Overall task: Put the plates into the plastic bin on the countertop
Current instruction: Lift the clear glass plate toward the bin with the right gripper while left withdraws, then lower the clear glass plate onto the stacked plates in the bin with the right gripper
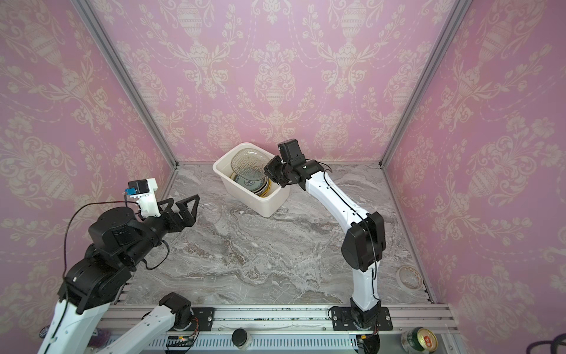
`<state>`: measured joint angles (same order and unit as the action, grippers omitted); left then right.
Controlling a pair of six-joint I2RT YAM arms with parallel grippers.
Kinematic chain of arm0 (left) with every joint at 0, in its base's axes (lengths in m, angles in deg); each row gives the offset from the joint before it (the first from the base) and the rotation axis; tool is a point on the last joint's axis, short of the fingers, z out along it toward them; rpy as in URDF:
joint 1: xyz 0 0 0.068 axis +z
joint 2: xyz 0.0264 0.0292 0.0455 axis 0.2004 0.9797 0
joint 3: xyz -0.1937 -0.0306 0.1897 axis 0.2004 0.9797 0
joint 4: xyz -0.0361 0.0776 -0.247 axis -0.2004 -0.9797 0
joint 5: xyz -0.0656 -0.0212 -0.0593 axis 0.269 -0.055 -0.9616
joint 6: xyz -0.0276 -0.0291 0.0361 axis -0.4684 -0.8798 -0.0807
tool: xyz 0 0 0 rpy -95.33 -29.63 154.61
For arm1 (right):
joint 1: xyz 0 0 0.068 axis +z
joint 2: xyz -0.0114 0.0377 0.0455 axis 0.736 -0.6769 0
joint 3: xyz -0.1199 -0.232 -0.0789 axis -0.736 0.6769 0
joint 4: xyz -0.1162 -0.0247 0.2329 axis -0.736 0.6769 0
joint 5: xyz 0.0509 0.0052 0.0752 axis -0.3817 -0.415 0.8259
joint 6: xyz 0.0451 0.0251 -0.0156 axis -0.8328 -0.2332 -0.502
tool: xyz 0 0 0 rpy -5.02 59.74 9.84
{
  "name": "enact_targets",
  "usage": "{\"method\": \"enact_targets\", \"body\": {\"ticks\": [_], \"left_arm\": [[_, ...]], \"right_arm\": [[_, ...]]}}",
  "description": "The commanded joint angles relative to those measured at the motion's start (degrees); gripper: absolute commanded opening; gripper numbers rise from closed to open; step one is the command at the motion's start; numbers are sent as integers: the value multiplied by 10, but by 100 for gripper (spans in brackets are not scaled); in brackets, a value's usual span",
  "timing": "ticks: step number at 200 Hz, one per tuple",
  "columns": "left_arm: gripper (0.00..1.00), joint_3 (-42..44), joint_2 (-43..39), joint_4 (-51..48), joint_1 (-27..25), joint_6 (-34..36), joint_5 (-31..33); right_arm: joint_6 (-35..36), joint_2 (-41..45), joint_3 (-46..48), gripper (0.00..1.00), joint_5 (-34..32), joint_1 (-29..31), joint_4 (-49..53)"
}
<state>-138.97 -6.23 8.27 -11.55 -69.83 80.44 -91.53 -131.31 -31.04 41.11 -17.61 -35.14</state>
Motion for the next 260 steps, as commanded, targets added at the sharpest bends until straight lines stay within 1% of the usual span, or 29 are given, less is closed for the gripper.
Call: {"method": "enact_targets", "body": {"ticks": [1, 32, 52, 88, 155, 202, 227, 260], "left_arm": [[99, 13, -6, -29, 0, 13, 31], [99, 15, 16, -44, -1, 5, 24], [99, 17, 30, -41, 0, -3, 20], [99, 19, 50, -31, 0, -20, 13], [99, 23, 71, -33, -1, -36, -1], [99, 32, 68, -36, 0, -40, 2], [99, 36, 67, -35, 0, -40, 1], [99, 40, 66, -36, 0, -33, 0]], "right_arm": [[-35, -51, -67, 5, -3, -1, -47], [-36, -140, -156, 5, -11, -3, -57], [-44, -184, -192, 5, -17, -3, -74], [-58, -247, -246, 5, -29, -3, -73], [-36, -286, -257, 5, -64, -2, -55], [-19, -324, -292, 7, -53, 3, -25], [-15, -328, -290, 7, -58, 5, -20], [-30, -330, -288, 7, -58, 11, -23]]}}
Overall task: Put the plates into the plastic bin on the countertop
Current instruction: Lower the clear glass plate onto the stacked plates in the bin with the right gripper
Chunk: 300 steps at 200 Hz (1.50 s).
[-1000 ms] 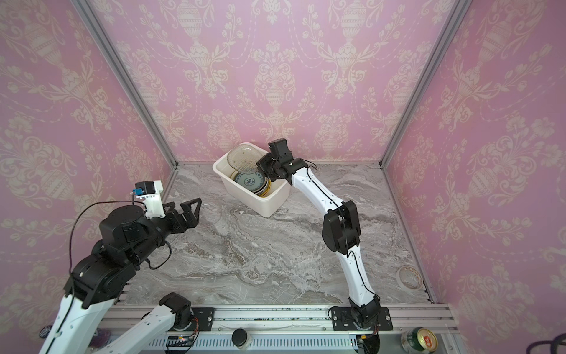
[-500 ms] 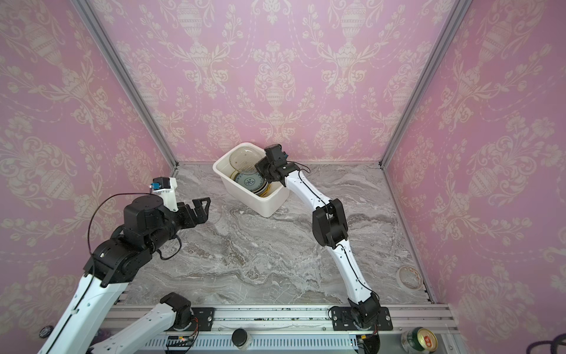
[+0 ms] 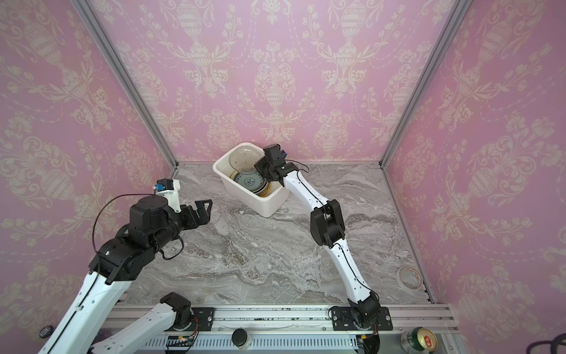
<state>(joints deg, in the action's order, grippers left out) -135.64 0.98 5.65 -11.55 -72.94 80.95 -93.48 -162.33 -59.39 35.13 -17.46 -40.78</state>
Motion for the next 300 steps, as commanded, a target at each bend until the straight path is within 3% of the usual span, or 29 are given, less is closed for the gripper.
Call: {"method": "enact_targets", "body": {"ticks": [1, 42, 88, 137, 210, 300], "left_arm": [[99, 7, -7, -9, 0, -2, -6], [99, 23, -24, -1, 0, 2, -2], [99, 32, -38, -3, 0, 13, -3], [99, 27, -53, -23, 0, 26, 7], [99, 27, -64, -32, 0, 28, 28], [99, 8, -56, -39, 0, 38, 37]], "right_arm": [[-12, -20, -4, 7, 2, 9, 33], [-30, -3, 14, 7, 0, 19, 24], [-47, 51, 97, 6, -24, 27, -16], [-50, 42, 84, 6, -34, 27, -4], [-55, 2, 26, 20, -44, 26, 16], [-56, 9, 31, 33, -42, 25, 31]]}}
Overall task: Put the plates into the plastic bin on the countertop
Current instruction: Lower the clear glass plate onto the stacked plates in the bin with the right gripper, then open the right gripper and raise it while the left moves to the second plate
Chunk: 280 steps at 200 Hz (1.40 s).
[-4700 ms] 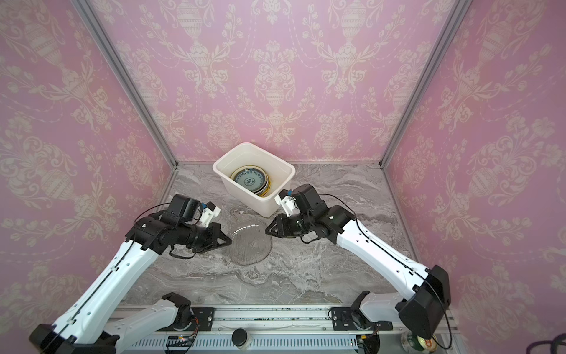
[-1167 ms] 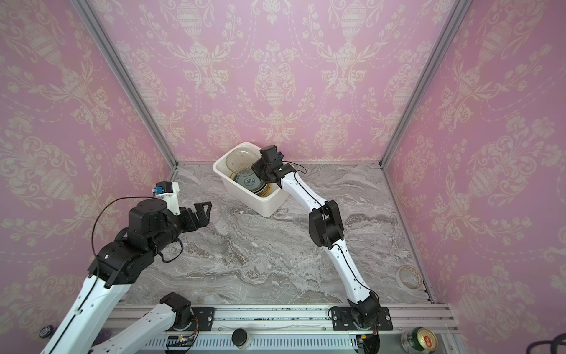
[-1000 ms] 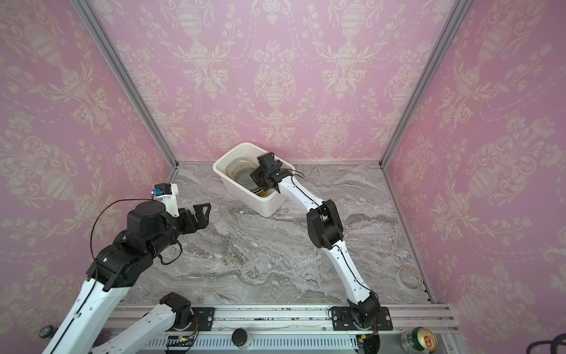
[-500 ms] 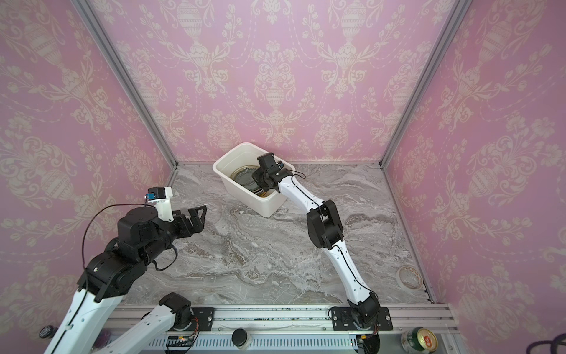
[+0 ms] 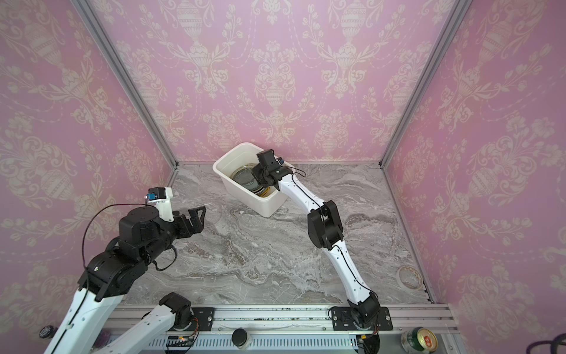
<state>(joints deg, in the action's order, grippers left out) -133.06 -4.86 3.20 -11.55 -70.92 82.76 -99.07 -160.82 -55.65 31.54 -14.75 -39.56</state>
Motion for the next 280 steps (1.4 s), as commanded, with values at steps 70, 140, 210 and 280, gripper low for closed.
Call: {"method": "enact_targets", "body": {"ticks": [70, 140, 210, 280], "left_arm": [[99, -47, 18, -51, 0, -5, 46], [99, -128, 110, -211, 4, -79, 76], [99, -88, 182, -194, 154, -162, -124], [91, 95, 212, 4, 269, -334, -234]], "right_arm": [[24, 22, 6, 49, -13, -2, 37], [105, 72, -28, 55, -5, 2, 45], [314, 247, 82, 55, 56, 28, 76], [488, 421, 314, 54, 144, 52, 119]]}}
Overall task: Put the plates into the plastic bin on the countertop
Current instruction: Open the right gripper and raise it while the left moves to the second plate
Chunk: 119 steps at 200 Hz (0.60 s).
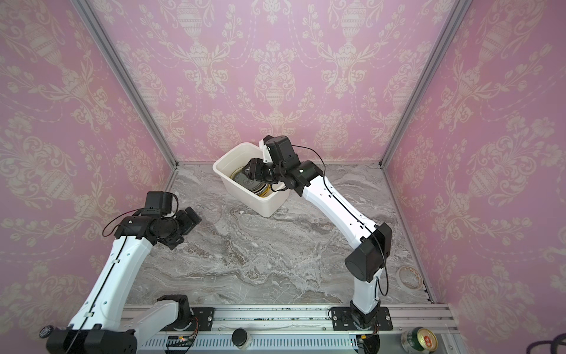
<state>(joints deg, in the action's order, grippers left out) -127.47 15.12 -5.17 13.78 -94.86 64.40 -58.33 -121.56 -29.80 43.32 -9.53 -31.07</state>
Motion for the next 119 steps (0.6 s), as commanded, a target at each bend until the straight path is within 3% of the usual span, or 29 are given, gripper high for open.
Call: {"method": "enact_targets", "body": {"ticks": [1, 56, 119], "left_arm": [[91, 42, 13, 91, 15, -96, -51], [80, 116, 66, 228, 17, -264, -31], [70, 119, 153, 280, 17, -335, -8]], "right_arm": [[81, 30, 57, 54, 26, 0, 34], [78, 23, 63, 54, 34, 1, 23], [94, 2, 35, 54, 39, 1, 40]]}}
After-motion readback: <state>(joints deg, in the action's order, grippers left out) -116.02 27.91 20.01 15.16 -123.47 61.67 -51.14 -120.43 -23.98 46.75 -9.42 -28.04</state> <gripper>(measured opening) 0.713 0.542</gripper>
